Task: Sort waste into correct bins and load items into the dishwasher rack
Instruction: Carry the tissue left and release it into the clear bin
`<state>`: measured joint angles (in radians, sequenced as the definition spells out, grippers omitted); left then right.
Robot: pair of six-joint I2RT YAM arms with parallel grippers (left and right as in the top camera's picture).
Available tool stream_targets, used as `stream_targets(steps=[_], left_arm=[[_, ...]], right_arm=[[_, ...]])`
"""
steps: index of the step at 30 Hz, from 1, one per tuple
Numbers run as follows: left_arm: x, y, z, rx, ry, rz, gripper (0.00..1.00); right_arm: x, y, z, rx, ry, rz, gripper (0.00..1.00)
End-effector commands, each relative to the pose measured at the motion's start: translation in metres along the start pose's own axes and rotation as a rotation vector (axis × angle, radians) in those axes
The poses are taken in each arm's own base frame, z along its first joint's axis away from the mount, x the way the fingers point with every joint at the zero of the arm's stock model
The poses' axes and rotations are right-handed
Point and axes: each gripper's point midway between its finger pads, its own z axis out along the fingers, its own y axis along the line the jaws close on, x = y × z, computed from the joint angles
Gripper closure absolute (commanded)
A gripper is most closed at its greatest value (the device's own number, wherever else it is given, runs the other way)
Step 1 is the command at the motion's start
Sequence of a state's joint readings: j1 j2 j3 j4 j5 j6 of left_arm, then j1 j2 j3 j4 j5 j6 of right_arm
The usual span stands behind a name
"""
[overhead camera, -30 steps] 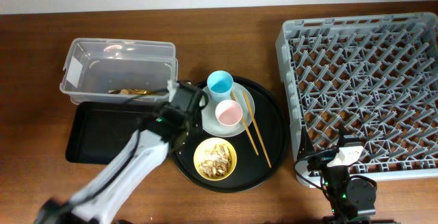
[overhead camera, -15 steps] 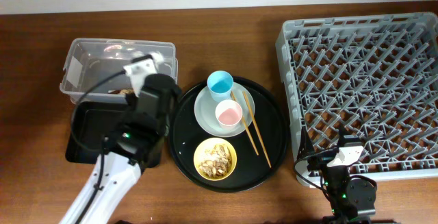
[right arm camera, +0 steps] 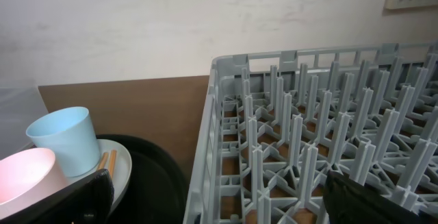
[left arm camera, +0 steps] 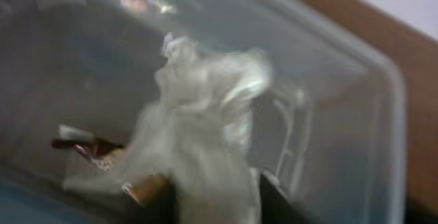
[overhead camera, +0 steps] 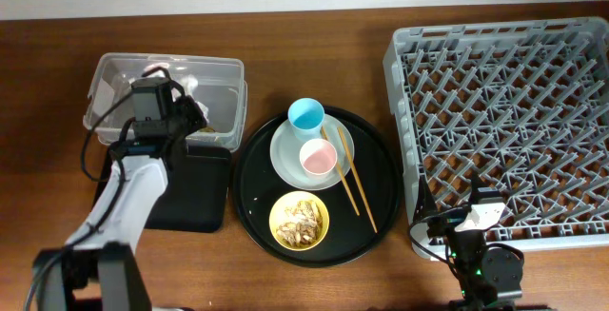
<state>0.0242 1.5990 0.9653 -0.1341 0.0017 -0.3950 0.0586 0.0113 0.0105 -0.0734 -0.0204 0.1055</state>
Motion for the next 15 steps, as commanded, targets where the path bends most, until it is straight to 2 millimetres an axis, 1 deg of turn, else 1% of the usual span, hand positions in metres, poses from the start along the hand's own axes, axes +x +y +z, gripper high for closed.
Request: stream_targets(steps=[1,3,5,10,12,13,15], left_arm=[[-0.010,-0.016,-0.004,0.087,-0.002,0.004,0.30],[-0.014,-0.027,-0.007,0.143,0.002,0.006,0.27],[-0.019,-0.038,-0.011,0.192,0.011,0.008,0.26],[-0.026,-0.051,-0.027,0.217,0.088,0.002,0.26],[-0.025,-0.055,-0.041,0.219,0.148,-0.005,0.32],[-0.024,-0.057,-0.052,0.213,0.191,-0.011,0.34],[-0.014,-0.058,-0.073,0.195,0.269,-0.018,0.38]], right_arm=[[0.002,-0.001,0.000,-0.001,0.005,0.008,0.02],[0.002,-0.001,0.000,-0.001,0.005,0.008,0.02],[0.002,-0.001,0.000,-0.001,0.005,0.008,0.02],[0.002,-0.001,0.000,-0.001,0.005,0.008,0.02],[0.002,-0.001,0.000,-0.001,0.005,0.008,0.01],[0.002,-0.001,0.000,-0.001,0.005,0.008,0.02],[0.002,-0.001,0.000,-0.001,0.005,0.008,0.02]])
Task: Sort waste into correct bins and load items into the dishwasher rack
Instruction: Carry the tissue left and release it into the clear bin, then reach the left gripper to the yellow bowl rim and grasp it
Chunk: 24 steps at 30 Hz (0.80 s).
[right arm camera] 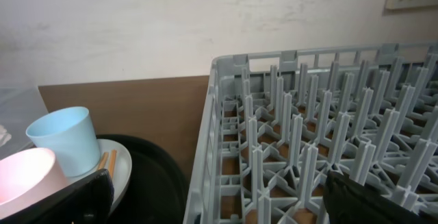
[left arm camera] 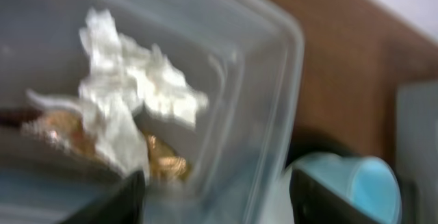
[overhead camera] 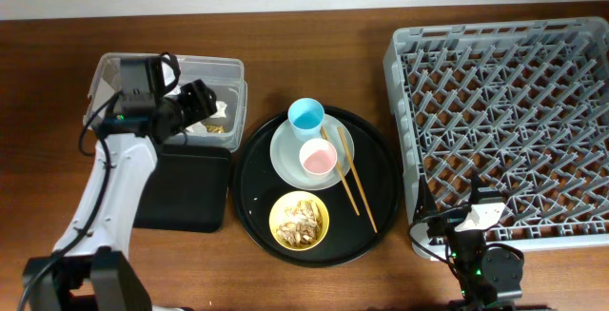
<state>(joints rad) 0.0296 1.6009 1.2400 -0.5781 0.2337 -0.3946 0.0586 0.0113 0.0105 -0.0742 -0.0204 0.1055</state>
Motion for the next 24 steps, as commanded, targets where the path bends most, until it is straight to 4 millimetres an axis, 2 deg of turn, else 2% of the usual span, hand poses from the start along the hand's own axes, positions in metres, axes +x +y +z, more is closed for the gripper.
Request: stream_targets(steps=[1,3,5,7,8,12,14,18,20,22,23,24], left_arm=[[0.005,-0.022,-0.038,0.041,0.056,0.008,0.40],[0.024,-0.029,-0.048,0.039,0.119,0.013,0.42],[0.048,-0.037,-0.057,0.044,0.192,0.024,0.53],[0.072,-0.044,-0.062,0.034,0.269,0.046,0.82],[0.084,-0.048,-0.064,0.031,0.306,0.061,0.90],[0.141,-0.070,-0.063,0.041,0.456,0.214,0.99],[0.173,-0.081,-0.060,0.046,0.521,0.293,1.00],[0.221,-0.102,-0.054,0.080,0.581,0.425,0.99],[0.241,-0.113,-0.051,0.104,0.590,0.459,0.94],[0.258,-0.123,-0.049,0.133,0.596,0.513,0.87],[0.265,-0.126,-0.048,0.134,0.591,0.546,0.75],[0.269,-0.127,-0.047,0.124,0.578,0.574,0.69]], right_arm=[[0.002,-0.001,0.000,-0.001,0.004,0.008,0.02],[0.002,-0.001,0.000,-0.001,0.004,0.008,0.02],[0.002,-0.001,0.000,-0.001,0.004,0.008,0.02],[0.002,-0.001,0.000,-0.001,0.004,0.008,0.02],[0.002,-0.001,0.000,-0.001,0.004,0.008,0.02],[0.002,-0.001,0.000,-0.001,0.004,0.008,0.02],[0.002,-0.001,0.000,-0.001,0.004,0.008,0.02],[0.002,-0.001,0.000,-0.001,0.004,0.008,0.02],[0.002,-0.001,0.000,-0.001,0.004,0.008,0.02],[0.002,-0.001,0.000,-0.001,0.004,0.008,0.02],[0.002,-0.001,0.000,-0.001,0.004,0.008,0.02],[0.002,-0.001,0.000,-0.001,0.004,0.008,0.02]])
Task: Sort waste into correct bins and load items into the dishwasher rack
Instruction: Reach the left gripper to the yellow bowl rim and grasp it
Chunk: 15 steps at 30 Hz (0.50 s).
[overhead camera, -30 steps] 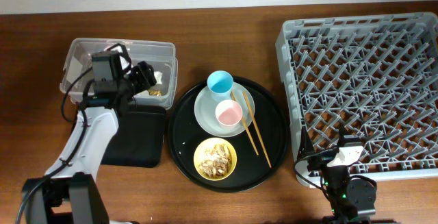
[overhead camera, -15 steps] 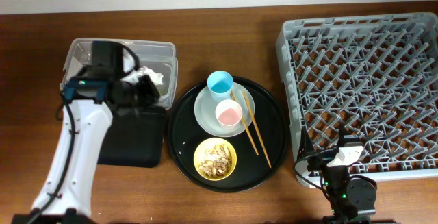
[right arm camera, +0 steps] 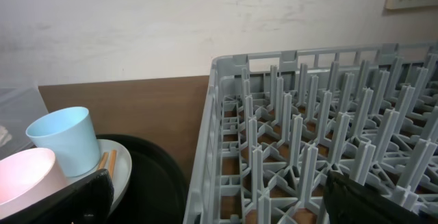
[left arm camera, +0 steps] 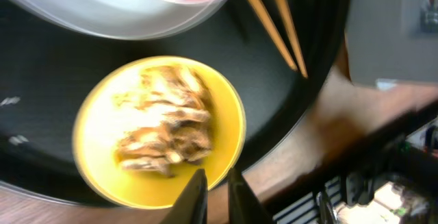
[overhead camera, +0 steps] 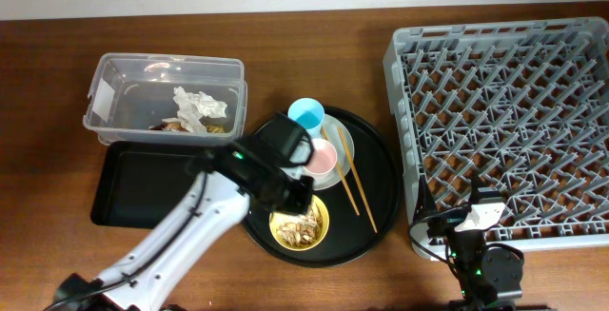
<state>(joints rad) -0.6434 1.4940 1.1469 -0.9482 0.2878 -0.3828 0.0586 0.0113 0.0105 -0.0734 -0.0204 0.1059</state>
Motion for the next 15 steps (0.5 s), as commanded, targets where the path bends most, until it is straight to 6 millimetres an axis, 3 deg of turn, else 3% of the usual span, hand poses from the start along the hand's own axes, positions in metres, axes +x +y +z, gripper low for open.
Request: stream_targets(steps=[1,4,10,15], left_arm=[[0.012,-0.010,0.012,-0.057,-0.005,0.078,0.64],[0.013,-0.011,0.015,-0.116,-0.028,0.119,0.59],[0.016,-0.026,0.022,-0.119,-0.040,0.156,0.59],[0.021,-0.028,0.040,-0.168,-0.019,0.167,0.60]], right_arm=[[0.002,-0.001,0.000,-0.001,0.005,0.008,0.02],[0.002,-0.001,0.000,-0.001,0.005,0.008,0.02],[0.002,-0.001,0.000,-0.001,0.005,0.008,0.02],[0.002,-0.001,0.000,-0.001,0.005,0.008,0.02]])
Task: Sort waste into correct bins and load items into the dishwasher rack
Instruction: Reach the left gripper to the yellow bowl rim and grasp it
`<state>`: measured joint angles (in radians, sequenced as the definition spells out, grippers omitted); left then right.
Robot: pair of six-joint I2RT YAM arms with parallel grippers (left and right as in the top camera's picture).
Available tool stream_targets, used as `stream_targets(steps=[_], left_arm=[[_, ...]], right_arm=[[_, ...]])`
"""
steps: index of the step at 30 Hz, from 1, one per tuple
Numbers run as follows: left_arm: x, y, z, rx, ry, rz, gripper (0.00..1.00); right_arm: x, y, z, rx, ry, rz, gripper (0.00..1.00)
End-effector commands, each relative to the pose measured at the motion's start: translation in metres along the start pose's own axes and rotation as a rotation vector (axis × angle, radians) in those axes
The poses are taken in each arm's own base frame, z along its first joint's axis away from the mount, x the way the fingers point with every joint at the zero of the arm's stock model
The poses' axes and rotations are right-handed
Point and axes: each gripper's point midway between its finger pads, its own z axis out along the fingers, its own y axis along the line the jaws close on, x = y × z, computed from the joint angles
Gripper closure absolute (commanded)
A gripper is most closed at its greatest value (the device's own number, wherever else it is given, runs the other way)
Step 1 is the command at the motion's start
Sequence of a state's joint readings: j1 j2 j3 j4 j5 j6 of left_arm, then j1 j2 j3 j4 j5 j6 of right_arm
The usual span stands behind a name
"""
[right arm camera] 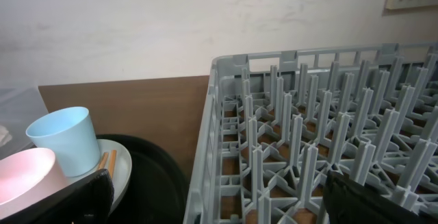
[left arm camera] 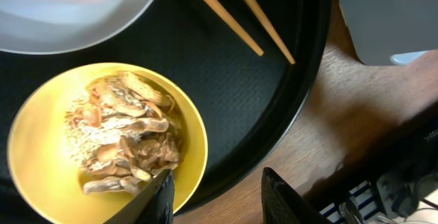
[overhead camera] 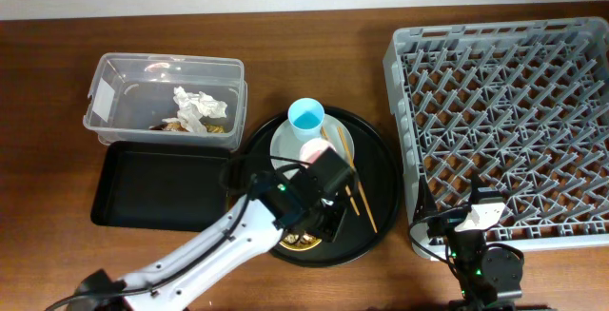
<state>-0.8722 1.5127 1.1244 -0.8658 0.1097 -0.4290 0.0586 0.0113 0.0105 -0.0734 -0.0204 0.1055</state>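
A yellow bowl [left arm camera: 102, 135] of food scraps sits at the front of the round black tray [overhead camera: 381, 187]. My left gripper [left arm camera: 219, 200] is open low over the bowl's right rim, one finger over the bowl and the other past the tray's edge. From overhead the arm covers most of the bowl [overhead camera: 297, 242]. Two chopsticks [overhead camera: 354, 189] lie beside a white plate [overhead camera: 285, 154] that carries a pink cup [overhead camera: 312, 150] and a blue cup [overhead camera: 306, 115]. My right gripper [right arm camera: 219, 203] is open and empty at the front of the grey dishwasher rack [overhead camera: 504, 121].
A clear bin [overhead camera: 166, 102] at the back left holds crumpled white paper [overhead camera: 198, 105] and brown scraps. A flat black rectangular tray [overhead camera: 157, 187] lies in front of it. The rack fills the right side of the table.
My left gripper has shifted right and forward over the yellow bowl, and its jaws, close together before, now stand wide apart at the bowl's right rim. The right arm is unchanged.
My left gripper held crumpled white paper over the clear bin. Then it was open and the paper lay in the bin. Then it was over the yellow bowl on the round tray, and now it stands open at that bowl's rim.
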Motion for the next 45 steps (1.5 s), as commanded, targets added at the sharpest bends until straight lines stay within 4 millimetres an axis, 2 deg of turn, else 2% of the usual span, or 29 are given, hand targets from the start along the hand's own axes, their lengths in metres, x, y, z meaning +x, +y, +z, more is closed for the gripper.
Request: stream_targets(steps=[1,4,6,9,14,25,31,35,38,45], left_arm=[[0.008,0.004,0.018,-0.071,0.033,0.000,0.60],[0.011,0.002,0.029,-0.096,0.050,0.021,0.60],[0.013,0.001,0.040,-0.111,0.063,0.035,0.66],[0.016,0.008,0.055,-0.173,0.085,0.050,0.69],[0.018,0.015,0.067,-0.208,0.105,0.051,0.72],[0.019,0.016,0.075,-0.213,0.117,0.053,0.80],[0.019,0.016,0.078,-0.215,0.120,0.053,0.89],[0.015,0.020,0.078,-0.240,0.101,0.056,0.99],[0.014,0.029,0.075,-0.294,0.090,0.061,0.99],[0.018,0.032,0.074,-0.305,0.105,0.062,0.99]], right_arm=[[0.002,-0.001,0.000,-0.001,0.005,0.008,0.01],[0.002,-0.001,0.000,-0.001,0.005,0.008,0.01],[0.002,-0.001,0.000,-0.001,0.005,0.008,0.02],[0.002,-0.001,0.000,-0.001,0.005,0.008,0.01],[0.002,-0.001,0.000,-0.001,0.005,0.008,0.02],[0.002,-0.001,0.000,-0.001,0.005,0.008,0.02],[0.002,-0.001,0.000,-0.001,0.005,0.008,0.02],[0.002,-0.001,0.000,-0.001,0.005,0.008,0.02],[0.002,-0.001,0.000,-0.001,0.005,0.008,0.02],[0.002,-0.001,0.000,-0.001,0.005,0.008,0.02]])
